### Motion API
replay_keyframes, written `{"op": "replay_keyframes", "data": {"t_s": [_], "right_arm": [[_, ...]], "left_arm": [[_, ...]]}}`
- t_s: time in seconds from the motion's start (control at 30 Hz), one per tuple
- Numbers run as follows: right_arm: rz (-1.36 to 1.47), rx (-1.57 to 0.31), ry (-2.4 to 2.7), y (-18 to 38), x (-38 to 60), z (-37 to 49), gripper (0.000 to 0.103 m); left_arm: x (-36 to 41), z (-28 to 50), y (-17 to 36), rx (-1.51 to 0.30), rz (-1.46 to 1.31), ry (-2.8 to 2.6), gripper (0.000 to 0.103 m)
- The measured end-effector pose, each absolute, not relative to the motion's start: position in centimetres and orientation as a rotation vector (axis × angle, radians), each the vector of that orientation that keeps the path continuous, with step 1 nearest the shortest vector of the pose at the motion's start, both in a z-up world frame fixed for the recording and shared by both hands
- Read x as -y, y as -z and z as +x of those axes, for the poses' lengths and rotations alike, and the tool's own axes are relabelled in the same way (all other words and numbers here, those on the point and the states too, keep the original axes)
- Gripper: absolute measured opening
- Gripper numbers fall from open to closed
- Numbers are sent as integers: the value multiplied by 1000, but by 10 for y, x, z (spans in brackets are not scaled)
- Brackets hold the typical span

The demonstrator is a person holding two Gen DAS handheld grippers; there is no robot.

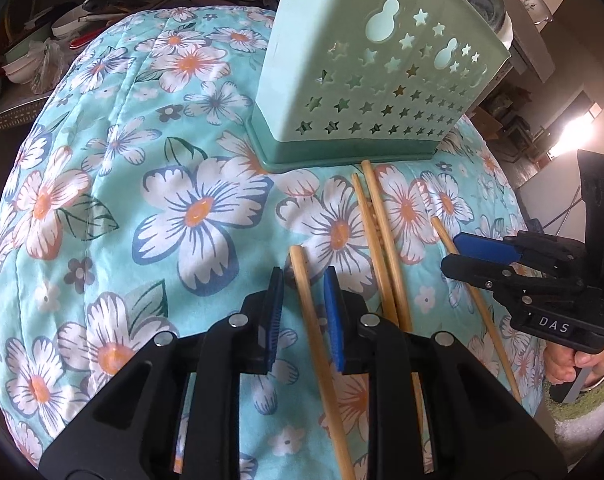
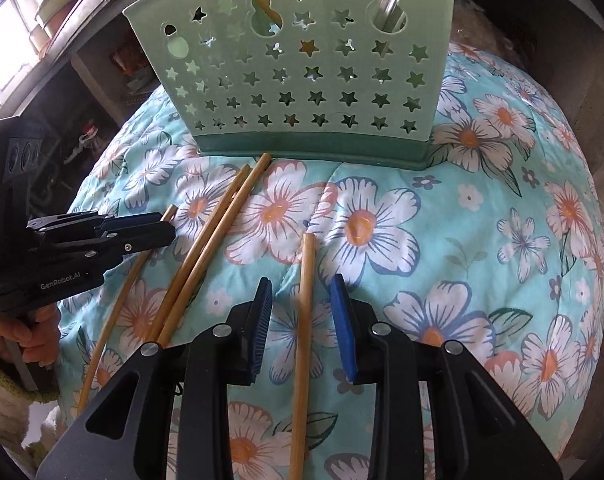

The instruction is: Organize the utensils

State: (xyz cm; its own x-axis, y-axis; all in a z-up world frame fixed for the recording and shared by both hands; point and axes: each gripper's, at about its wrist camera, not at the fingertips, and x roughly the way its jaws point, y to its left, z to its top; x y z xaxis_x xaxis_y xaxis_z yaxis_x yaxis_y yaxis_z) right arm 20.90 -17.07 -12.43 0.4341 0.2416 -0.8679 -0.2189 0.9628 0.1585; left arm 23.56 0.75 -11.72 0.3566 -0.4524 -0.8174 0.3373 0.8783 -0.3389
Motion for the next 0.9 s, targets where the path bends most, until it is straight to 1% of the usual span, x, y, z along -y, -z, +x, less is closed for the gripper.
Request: {"op": "replay_keyframes", "data": {"t_s": [0.07,0.13,0.17,0.23,0.27,0.4,0.6,0.9], "right_arm": [[12,-1085,-283,127,168,212,30],[2,-1083,-277,128,166,214,28],[-9,-1078,-272,129,165,215,24],[-4,-1073,-273,130,164,215,15],[7,-1072,-274,130,164,216,8],[74,-1056,-280,125,169,216,7],[154,-986,-283,96,190,204,7],[231,-810,-287,24,221,178,7]], "left_arm": [[-8,238,118,-1092,-117,501,16],[-8,240,118,-1089,-119,495,13],[-8,240,118,-1088,-116,491,10],[-7,241,117,-1082,-109,484,9],[-6,240,117,-1079,-105,481,9],[-4,239,114,-1066,-100,468,7],[-13,235,101,-1031,-130,455,6],[-36,214,45,-899,-179,494,6]]}}
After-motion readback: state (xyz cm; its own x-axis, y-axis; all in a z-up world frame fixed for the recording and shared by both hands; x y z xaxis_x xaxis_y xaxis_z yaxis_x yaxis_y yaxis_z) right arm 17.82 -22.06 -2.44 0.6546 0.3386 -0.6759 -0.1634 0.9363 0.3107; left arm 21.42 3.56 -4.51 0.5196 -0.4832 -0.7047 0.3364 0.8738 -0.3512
